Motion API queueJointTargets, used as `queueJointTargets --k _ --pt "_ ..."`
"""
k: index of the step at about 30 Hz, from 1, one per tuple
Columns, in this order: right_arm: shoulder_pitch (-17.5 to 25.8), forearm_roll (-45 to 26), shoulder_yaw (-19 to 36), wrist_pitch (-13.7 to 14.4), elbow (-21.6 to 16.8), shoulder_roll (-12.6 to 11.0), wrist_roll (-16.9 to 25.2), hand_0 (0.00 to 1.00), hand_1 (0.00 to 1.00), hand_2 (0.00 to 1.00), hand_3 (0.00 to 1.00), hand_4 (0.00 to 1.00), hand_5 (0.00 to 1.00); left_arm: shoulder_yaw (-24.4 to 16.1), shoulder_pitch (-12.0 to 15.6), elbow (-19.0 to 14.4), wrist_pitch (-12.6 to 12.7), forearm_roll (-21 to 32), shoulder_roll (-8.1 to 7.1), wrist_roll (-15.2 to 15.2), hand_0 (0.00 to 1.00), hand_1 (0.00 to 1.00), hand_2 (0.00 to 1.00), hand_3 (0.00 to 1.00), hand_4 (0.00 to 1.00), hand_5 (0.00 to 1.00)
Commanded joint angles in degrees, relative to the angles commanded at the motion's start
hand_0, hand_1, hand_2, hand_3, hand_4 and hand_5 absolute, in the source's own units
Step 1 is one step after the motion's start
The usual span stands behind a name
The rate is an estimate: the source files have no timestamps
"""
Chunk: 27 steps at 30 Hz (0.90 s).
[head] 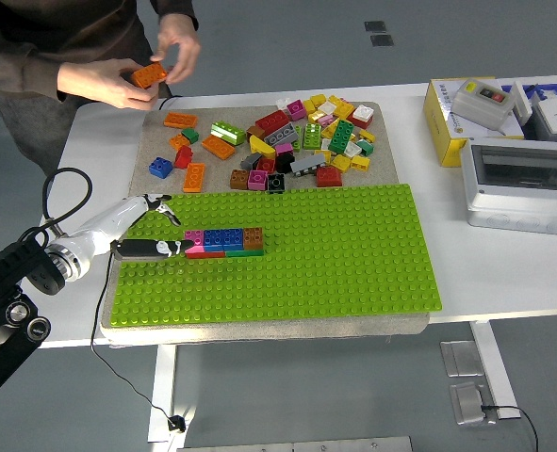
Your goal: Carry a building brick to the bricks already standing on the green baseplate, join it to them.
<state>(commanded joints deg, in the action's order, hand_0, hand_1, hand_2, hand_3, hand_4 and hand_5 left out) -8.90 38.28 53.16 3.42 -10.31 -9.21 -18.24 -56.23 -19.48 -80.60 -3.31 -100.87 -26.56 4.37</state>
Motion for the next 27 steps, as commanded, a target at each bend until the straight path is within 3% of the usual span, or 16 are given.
queueJointTargets --k 4,5,6,10,11,19,27 --pt "-0.12 0.42 0.01 -0.03 0.00 -0.17 -0.08 0.700 0.638 0.540 0.761 0.655 0.998 -4.58 4.16 -0.27 1.72 0.61 1.01 -1.93 0.998 0.964 0.939 0.620 0.872 0.613" --pt "-0.14 0.60 0.11 -0.01 0.00 -0.20 -0.12 0.700 0.638 0.538 0.761 0.656 0.998 -6.03 5.48 -0.27 2.41 0.83 1.47 -2.67 0.998 0.949 0.921 0.626 0.808 0.533" --pt "-0.14 0.69 0.17 0.00 0.00 -0.21 -0.14 0.700 0.638 0.538 0.761 0.656 0.998 -6.91 6.18 -0.28 2.76 0.93 1.70 -3.04 0.998 0.949 0.921 0.626 0.808 0.533" --pt "-0.11 1.36 0.89 0.13 0.00 -0.20 -0.09 0.700 0.638 0.538 0.761 0.656 0.998 -11.21 9.32 -0.18 4.93 1.57 4.06 -5.19 0.998 0.949 0.921 0.626 0.808 0.533" --pt "-0.14 1.67 1.15 0.15 0.00 -0.18 -0.09 0.700 0.638 0.527 0.761 0.656 0.998 -11.72 9.70 -0.06 5.24 1.67 4.63 -5.47 0.998 0.944 0.918 0.631 0.730 0.482" --pt "-0.27 3.49 2.78 0.21 0.00 0.03 -0.15 0.700 0.638 0.527 0.762 0.655 0.998 -11.08 9.83 0.51 6.19 2.41 6.96 -6.22 0.998 0.944 0.922 0.635 0.721 0.487" --pt "-0.31 4.84 3.75 0.20 0.00 0.32 -0.50 0.700 0.639 0.526 0.763 0.655 0.998 -11.56 9.72 0.47 6.23 2.45 7.07 -6.35 0.998 0.949 0.923 0.633 0.720 0.488"
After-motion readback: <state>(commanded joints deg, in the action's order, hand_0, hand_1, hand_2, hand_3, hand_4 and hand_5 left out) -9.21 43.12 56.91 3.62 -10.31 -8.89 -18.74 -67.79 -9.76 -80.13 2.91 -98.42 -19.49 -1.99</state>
